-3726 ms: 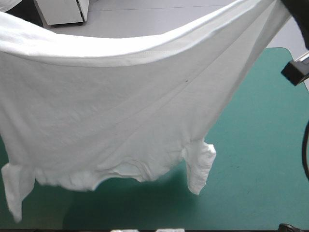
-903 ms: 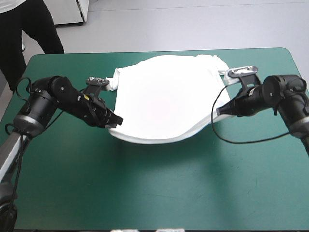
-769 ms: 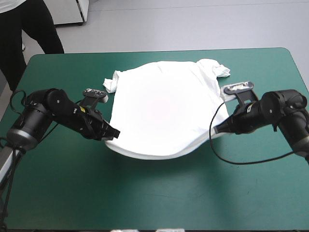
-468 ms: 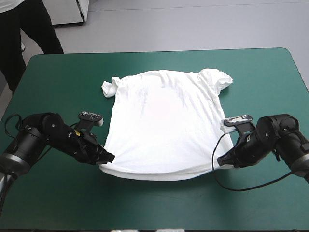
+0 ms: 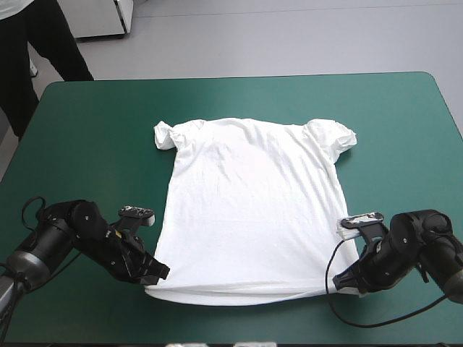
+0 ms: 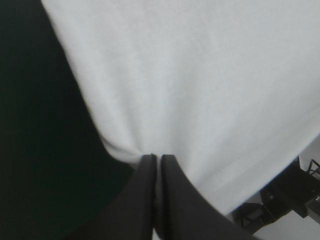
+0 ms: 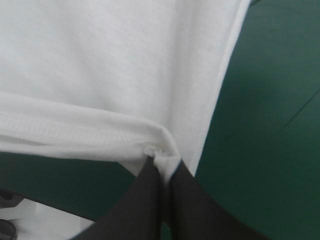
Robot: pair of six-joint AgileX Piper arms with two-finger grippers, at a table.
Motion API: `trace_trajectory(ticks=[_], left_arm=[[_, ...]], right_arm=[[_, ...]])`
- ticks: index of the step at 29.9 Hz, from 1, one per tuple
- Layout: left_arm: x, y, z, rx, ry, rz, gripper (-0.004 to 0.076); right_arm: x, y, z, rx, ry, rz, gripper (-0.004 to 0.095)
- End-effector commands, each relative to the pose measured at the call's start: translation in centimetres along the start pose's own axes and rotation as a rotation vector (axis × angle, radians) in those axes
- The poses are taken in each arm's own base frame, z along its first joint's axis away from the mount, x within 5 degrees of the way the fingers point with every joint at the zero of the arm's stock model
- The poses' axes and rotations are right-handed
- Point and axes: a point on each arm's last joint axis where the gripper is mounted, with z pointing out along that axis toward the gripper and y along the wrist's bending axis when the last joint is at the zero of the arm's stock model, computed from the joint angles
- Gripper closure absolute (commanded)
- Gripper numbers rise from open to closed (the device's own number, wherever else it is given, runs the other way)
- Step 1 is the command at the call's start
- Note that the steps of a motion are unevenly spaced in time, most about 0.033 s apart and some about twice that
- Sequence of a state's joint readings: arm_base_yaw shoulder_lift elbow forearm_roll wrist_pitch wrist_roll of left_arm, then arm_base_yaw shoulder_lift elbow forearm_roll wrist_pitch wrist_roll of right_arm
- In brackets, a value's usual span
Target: Fold the cloth
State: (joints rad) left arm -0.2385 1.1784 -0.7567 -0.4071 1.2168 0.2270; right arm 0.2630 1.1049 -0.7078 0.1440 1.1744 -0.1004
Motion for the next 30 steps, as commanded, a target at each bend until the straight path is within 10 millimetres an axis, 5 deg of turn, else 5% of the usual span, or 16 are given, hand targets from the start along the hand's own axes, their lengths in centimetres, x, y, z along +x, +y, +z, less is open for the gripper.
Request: trace_trajectory(ticks=[1,7,22,25,30], left_arm=[[0.4,-0.6,0.0,0.053,-0.011,-0.018,0.0734],[1.2,-0.4,1.1,0.066,0.033,-0.029,0.0722],[2.1,-0.8,0.4,0.085,0.066,0.010,0.0476],[1.7,-1.6,-1.3,0.086,-0.014,0.034,0.0383],[-0.9,-3.5,-7.5,0.029,-0.293,0.110,0.0279]], right_arm=[[0.1,0.2,-0.2,-0.015,-0.035,0.004,0.0923],[-0.1,0.4,-0.1,-0.036,-0.052,0.003,0.0851],[0.2,0.7,-1.5,-0.050,0.004,0.016,0.0437],[-1.0,0.9,-3.9,-0.033,-0.092,0.022,0.0427],[-3.7,0.1,-9.3,0.109,-0.385,0.042,0.0427]])
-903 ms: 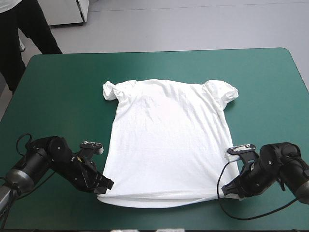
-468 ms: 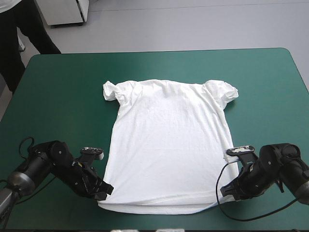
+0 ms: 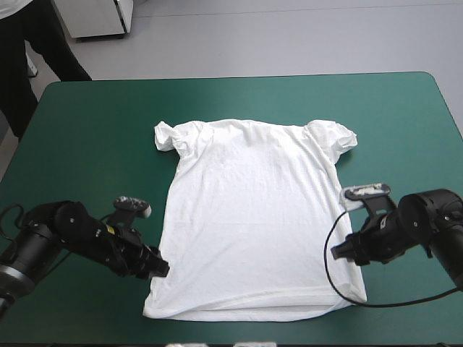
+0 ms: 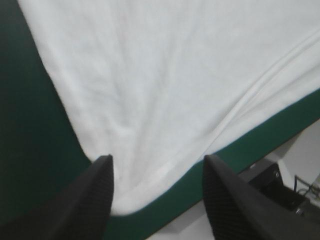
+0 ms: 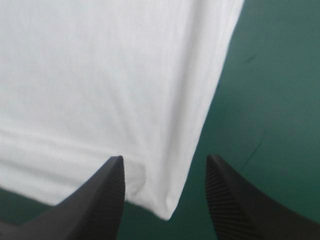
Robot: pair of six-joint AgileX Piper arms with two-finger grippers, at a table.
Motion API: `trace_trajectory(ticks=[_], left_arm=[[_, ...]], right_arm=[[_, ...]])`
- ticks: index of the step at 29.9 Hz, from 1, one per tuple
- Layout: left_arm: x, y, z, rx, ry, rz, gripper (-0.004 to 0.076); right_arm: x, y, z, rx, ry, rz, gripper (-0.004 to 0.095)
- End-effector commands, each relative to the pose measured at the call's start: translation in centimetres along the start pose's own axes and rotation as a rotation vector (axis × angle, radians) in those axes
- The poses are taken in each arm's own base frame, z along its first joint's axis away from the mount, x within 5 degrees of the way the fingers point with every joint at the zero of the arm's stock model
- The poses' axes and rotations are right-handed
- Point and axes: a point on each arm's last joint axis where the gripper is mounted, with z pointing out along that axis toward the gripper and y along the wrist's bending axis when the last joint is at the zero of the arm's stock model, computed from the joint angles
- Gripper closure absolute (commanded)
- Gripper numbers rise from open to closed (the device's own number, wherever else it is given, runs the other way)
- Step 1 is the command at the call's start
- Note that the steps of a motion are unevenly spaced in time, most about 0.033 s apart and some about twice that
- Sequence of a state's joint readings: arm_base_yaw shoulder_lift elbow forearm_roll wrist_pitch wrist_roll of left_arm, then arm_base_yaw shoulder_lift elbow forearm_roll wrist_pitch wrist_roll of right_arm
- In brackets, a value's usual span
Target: Fold the cloth
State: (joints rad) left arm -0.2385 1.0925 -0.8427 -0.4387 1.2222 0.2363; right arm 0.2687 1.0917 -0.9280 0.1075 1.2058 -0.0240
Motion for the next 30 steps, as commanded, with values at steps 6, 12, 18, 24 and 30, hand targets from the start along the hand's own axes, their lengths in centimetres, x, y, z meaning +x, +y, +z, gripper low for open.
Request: trace_trajectory(ticks=[6,12,18,24,30], left_arm=[[-7.3,-1.7,-9.2,-0.231,-0.408,0.131,0.0279],[-12.9,-0.6,-8.5,-0.265,-0.377,0.132,0.0279],[-16.4,1.7,-4.6,-0.305,-0.273,0.118,0.0279],[-18.7,3.7,0.0,-0.277,-0.205,0.099,0.0279],[-20.1,4.8,4.4,-0.263,-0.137,0.107,0.0279]], right_arm=[[-5.8,-1.6,-6.6,0.221,-0.415,0.079,0.0426],[-9.7,-1.6,-6.9,0.224,-0.468,0.071,0.0421],[-12.8,-3.0,-5.9,0.172,-0.443,0.122,0.0375],[-14.0,-5.1,-4.4,0.153,-0.403,0.152,0.0375],[-14.4,-5.7,-3.7,0.166,-0.395,0.143,0.0376]])
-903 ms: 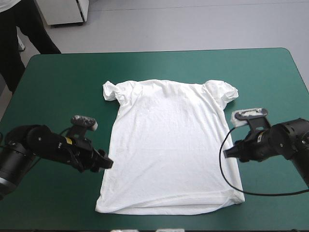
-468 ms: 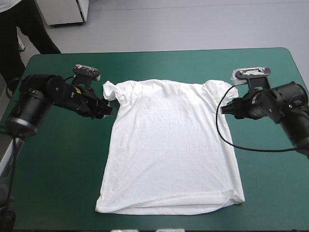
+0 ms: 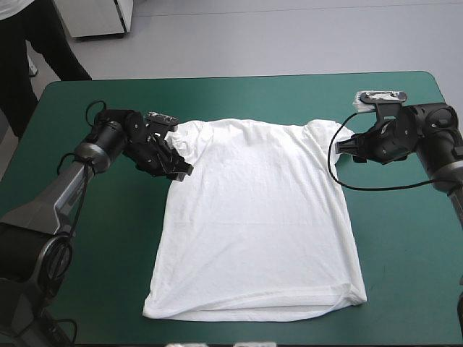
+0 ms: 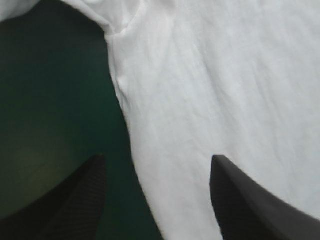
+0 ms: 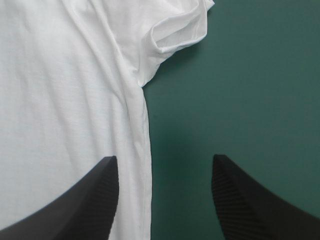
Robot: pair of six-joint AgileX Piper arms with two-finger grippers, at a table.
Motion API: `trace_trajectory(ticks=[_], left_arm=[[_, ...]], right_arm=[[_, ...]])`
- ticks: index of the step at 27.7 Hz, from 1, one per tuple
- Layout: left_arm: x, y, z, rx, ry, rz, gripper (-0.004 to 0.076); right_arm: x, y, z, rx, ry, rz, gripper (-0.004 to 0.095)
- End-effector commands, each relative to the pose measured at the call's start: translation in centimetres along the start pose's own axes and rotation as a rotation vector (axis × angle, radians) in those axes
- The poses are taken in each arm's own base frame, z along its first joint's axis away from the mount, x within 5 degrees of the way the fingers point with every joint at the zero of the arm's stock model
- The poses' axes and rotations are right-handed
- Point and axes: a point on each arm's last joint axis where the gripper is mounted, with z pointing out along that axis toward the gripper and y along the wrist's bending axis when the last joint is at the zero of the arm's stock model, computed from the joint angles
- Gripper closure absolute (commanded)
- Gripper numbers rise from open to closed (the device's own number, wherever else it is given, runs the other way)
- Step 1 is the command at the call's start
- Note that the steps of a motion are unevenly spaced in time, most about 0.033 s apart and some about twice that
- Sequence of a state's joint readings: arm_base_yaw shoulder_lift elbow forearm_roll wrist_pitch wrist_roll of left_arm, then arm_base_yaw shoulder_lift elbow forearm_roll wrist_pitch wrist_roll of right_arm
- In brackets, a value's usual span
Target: Fold the cloth
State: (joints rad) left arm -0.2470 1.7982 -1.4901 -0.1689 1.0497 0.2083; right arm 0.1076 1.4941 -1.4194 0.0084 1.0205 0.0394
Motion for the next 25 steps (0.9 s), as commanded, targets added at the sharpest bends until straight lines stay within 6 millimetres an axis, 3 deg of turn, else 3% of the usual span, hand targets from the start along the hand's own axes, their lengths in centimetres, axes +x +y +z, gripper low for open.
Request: trace_trajectory(ticks=[1,9,13,17,21,25], left_arm=[[-1.3,-0.9,-0.3,0.003,-0.083,0.020,0.0279],[-1.6,-0.3,4.3,-0.033,0.001,0.022,0.0279],[-1.6,0.0,5.2,-0.056,0.008,0.025,0.0279],[-1.6,0.1,6.4,-0.045,0.030,0.011,0.0296],[-1.3,0.2,7.6,-0.036,0.075,-0.012,0.0448],[-1.0,0.3,9.0,-0.032,0.117,-0.014,0.0685]], right_arm=[[-1.2,-0.3,-1.9,0.004,-0.118,-0.011,0.0376],[-1.4,-0.3,-1.0,0.000,-0.114,-0.026,0.0376],[-1.5,-0.3,-1.0,-0.002,-0.125,-0.025,0.0378],[-1.6,-0.3,0.2,-0.005,-0.096,-0.022,0.0378],[-1.7,-0.2,2.5,-0.012,-0.039,-0.025,0.0378],[-1.6,0.5,5.9,-0.098,0.043,-0.037,0.0378]])
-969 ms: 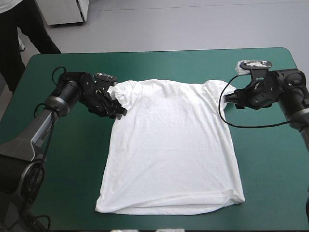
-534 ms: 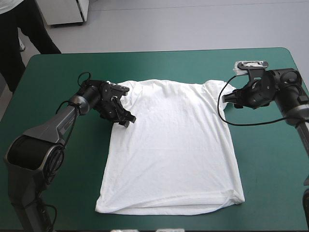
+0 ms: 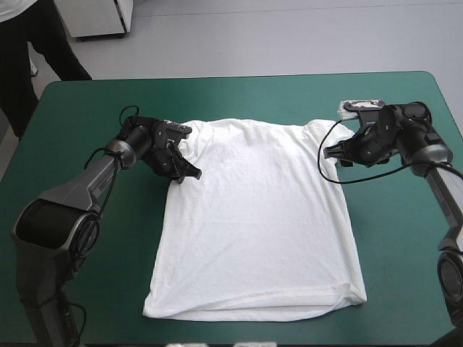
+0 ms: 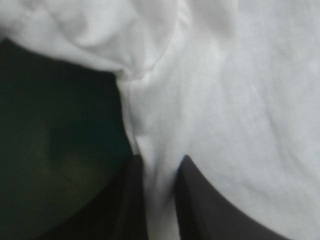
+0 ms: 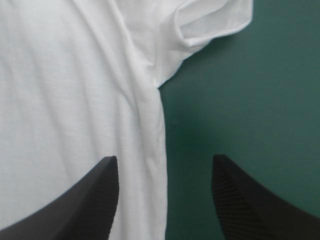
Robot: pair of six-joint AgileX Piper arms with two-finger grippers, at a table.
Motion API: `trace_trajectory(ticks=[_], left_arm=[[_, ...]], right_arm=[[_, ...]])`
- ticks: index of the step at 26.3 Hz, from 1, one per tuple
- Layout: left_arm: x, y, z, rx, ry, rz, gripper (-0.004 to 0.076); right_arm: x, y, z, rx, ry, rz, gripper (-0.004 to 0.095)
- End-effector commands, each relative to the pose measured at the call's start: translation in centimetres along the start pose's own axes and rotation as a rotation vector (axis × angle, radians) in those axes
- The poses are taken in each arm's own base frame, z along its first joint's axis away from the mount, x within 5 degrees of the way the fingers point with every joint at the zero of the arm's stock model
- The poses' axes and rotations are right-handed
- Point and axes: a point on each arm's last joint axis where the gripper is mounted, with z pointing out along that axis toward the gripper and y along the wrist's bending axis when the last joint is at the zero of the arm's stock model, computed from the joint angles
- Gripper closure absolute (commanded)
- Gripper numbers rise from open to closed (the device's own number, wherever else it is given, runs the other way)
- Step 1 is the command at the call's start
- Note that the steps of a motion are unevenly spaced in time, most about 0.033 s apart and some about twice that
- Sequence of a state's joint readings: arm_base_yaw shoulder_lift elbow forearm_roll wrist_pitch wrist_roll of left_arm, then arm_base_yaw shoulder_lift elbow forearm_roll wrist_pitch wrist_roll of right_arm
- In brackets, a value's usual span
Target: Fold the cloth
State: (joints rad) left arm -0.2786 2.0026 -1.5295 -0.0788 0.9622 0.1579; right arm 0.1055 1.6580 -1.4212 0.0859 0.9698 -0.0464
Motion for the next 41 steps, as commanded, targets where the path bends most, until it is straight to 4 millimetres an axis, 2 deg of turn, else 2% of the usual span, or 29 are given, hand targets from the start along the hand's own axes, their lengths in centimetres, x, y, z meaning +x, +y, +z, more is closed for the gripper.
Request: trace_trajectory(ticks=[1,3,10,14,16,20,22,26,29,32,36,41], left_arm=[[0.1,-0.5,1.5,0.033,0.031,-0.023,0.0731],[0.2,-0.5,1.8,0.034,0.037,-0.023,0.0734],[0.2,-0.5,1.8,0.036,0.037,-0.021,0.0734],[0.2,-0.5,1.8,0.040,0.037,-0.024,0.0734],[0.1,-0.6,1.8,0.049,0.033,-0.031,0.0734],[0.1,-0.6,1.8,0.053,0.030,-0.034,0.0734],[0.1,-0.7,1.8,0.056,0.029,-0.036,0.0734],[-0.1,-0.7,1.6,0.058,0.014,-0.034,0.0734],[-0.4,-0.7,0.9,0.057,0.005,-0.022,0.0734],[-1.2,-0.7,-1.1,0.050,-0.037,-0.012,0.0734],[-1.8,-0.8,-5.0,0.033,-0.103,0.007,0.0734],[-1.3,-1.0,-9.5,0.014,-0.170,0.006,0.0734]], right_arm=[[-1.1,0.0,0.9,-0.040,-0.032,-0.010,0.0378],[-1.0,-0.2,2.6,-0.029,0.013,-0.027,0.0378],[-1.0,-0.1,5.8,-0.035,0.064,-0.057,0.0378],[-0.6,0.6,8.1,-0.048,0.130,-0.074,0.0434],[-0.1,1.7,9.7,-0.064,0.178,-0.098,0.0549],[0.5,3.2,11.3,-0.080,0.224,-0.142,0.0768],[0.7,3.9,12.0,-0.085,0.243,-0.157,0.0911],[1.0,4.2,12.7,-0.085,0.262,-0.139,0.0917],[0.7,4.1,12.1,-0.076,0.248,-0.142,0.0918],[0.0,4.1,10.6,-0.065,0.225,-0.148,0.0918],[-1.4,4.1,7.4,-0.043,0.143,-0.149,0.0921],[-2.8,4.4,3.0,-0.048,0.036,-0.151,0.0921]])
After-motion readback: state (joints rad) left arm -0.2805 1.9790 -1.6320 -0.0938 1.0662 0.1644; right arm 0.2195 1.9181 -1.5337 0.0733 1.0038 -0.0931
